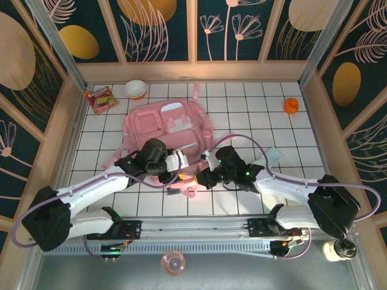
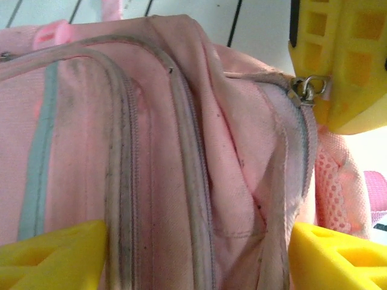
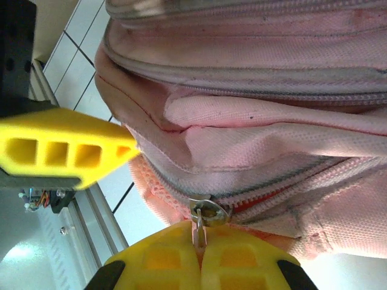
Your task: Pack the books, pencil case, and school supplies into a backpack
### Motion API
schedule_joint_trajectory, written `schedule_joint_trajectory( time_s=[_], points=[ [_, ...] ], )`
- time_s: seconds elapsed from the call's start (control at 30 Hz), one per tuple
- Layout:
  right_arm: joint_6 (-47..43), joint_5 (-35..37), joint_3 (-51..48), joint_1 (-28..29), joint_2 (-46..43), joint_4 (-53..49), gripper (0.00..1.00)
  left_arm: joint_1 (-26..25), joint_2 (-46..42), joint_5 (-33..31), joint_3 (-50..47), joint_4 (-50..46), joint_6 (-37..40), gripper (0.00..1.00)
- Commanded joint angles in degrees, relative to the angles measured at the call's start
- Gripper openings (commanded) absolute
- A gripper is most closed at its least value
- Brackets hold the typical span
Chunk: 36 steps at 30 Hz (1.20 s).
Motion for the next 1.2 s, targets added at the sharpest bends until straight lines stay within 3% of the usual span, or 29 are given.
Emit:
schedule_joint_trajectory(
  time_s=[0.0,0.17,0.33,0.43,0.73,0.9,1.17],
  points=[
    [0.38,-3.44,3.33,0.75,0.28,-0.22,0.0,-1.33,3.03,1.43,1.7,4.15,-0.74,0.75],
    [-0.81,-1.47,4.17,-0.27,-1.42,-4.29,0.0,-1.4,5.8,0.74,3.48,4.85,-1.06,0.54],
    [0.39,-2.09,3.33,-3.88,-3.58,-6.41,0.0,-1.35,4.71,1.65,1.26,7.45,1.93,0.15],
    [1.88,-1.88,2.67,-2.88,-3.17,-5.51,0.0,-1.35,5.92,3.31,2.51,7.82,6.81,0.04],
    [11.36,-0.47,-2.14,1.39,-3.58,4.27,0.0,-1.96,4.78,10.67,4.91,6.24,17.06,0.0],
    [8.25,1.93,-0.83,1.01,-5.4,-1.0,0.0,-1.88,-3.02,2.95,-1.49,4.57,14.62,0.0],
    [-2.03,-2.09,3.81,-10.3,-5.07,-13.62,0.0,-1.88,-14.57,-5.33,-7.46,-1.38,9.74,0.0]
  ],
)
